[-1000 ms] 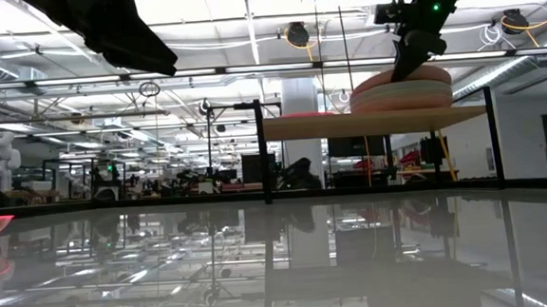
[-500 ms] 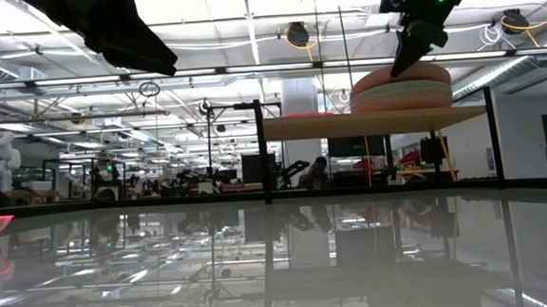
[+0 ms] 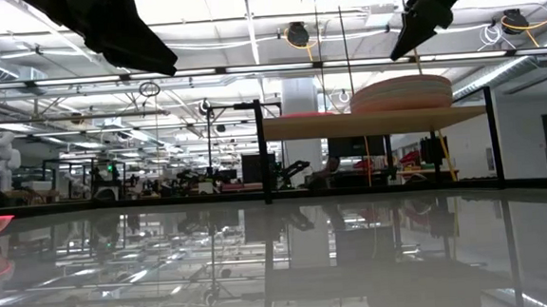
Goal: Place and stack plates onto a shelf
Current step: Stack the orange plate on top of the pink plate on the shelf
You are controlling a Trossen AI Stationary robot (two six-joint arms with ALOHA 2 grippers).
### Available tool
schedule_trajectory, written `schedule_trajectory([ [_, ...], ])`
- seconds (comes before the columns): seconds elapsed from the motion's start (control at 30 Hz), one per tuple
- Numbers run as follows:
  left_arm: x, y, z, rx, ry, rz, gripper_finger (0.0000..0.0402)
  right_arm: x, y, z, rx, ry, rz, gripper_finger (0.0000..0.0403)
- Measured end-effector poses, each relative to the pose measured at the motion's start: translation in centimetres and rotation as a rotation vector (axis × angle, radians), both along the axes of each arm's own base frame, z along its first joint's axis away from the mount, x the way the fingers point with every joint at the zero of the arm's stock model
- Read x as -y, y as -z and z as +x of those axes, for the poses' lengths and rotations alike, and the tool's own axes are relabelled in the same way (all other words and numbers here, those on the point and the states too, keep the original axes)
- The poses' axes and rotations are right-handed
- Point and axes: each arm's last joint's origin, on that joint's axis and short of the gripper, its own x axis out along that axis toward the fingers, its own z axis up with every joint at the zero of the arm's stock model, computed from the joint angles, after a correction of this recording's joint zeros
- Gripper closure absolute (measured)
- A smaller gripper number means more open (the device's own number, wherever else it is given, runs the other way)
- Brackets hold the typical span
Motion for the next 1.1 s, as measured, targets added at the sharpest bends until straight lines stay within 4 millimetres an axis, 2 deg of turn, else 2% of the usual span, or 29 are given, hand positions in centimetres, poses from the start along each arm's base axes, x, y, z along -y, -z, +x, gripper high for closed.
schedule_trajectory([
  [0.33,0.4,0.1,0.1,-0.021,0.125,-0.083,0.0126,-2.7,-0.2,0.7,0.119,-0.087,0.162,0.0291],
  [0.53,1.0,1.2,-0.3,-0.067,0.227,-0.166,0.0126,-4.9,0.2,1.5,0.183,-0.138,0.269,0.0291],
  [0.8,2.4,3.1,-1.5,-0.195,0.332,-0.263,0.0126,-7.9,3.9,2.6,0.224,-0.276,0.314,0.0291],
  [0.97,3.1,3.6,-2.2,-0.273,0.347,-0.319,0.0126,-9.0,6.8,2.7,0.19,-0.359,0.293,0.0291],
  [1.1,3.8,4.3,-2.2,-0.333,0.387,-0.36,0.0126,-9.5,8.3,2.6,0.182,-0.38,0.299,0.0291],
])
